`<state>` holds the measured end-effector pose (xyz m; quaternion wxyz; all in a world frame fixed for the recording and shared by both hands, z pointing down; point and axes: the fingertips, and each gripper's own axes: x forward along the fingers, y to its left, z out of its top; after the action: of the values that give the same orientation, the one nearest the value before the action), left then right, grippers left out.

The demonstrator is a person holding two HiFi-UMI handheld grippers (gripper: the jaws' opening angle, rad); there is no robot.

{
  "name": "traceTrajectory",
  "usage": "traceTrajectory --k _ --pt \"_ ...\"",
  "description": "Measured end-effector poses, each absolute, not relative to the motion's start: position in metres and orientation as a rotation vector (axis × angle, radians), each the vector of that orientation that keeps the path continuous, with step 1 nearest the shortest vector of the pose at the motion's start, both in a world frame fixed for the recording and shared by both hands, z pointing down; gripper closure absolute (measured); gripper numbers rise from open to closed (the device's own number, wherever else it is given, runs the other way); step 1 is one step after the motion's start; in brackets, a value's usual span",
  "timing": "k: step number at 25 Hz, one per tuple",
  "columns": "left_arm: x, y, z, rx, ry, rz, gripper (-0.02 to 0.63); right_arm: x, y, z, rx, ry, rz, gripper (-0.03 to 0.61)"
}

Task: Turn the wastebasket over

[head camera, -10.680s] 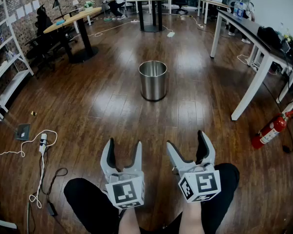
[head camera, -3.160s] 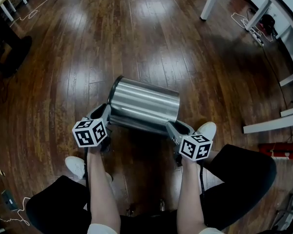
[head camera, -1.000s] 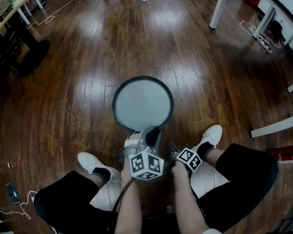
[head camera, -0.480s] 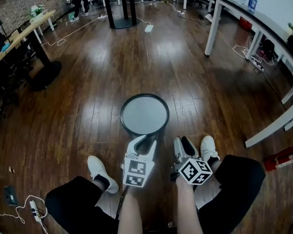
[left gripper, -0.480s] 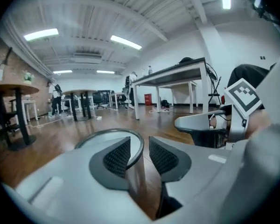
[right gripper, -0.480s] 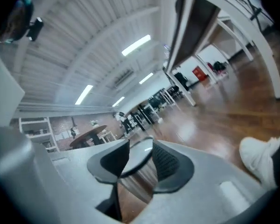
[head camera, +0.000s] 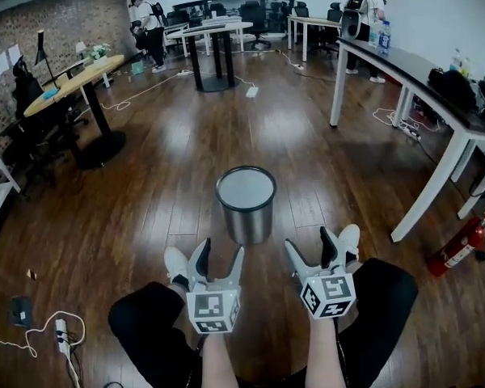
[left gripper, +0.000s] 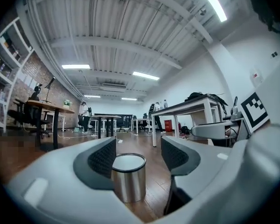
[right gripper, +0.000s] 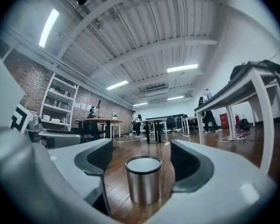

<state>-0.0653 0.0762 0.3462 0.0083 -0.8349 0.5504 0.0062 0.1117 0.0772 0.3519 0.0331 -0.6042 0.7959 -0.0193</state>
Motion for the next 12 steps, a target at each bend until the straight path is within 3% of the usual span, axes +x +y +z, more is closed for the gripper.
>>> traceTrajectory --k 6,12 --pt "-0.07 0.169 0.318 -2.576 1.706 0.141 0.239 0.102 0.183 0.335 -1.903 2.442 0.054 0.204" --pt "-0.097 0.274 0.326 -2.561 1.717 0.128 0.239 0.09 0.293 0.334 -1.965 2.408 0.065 0.204"
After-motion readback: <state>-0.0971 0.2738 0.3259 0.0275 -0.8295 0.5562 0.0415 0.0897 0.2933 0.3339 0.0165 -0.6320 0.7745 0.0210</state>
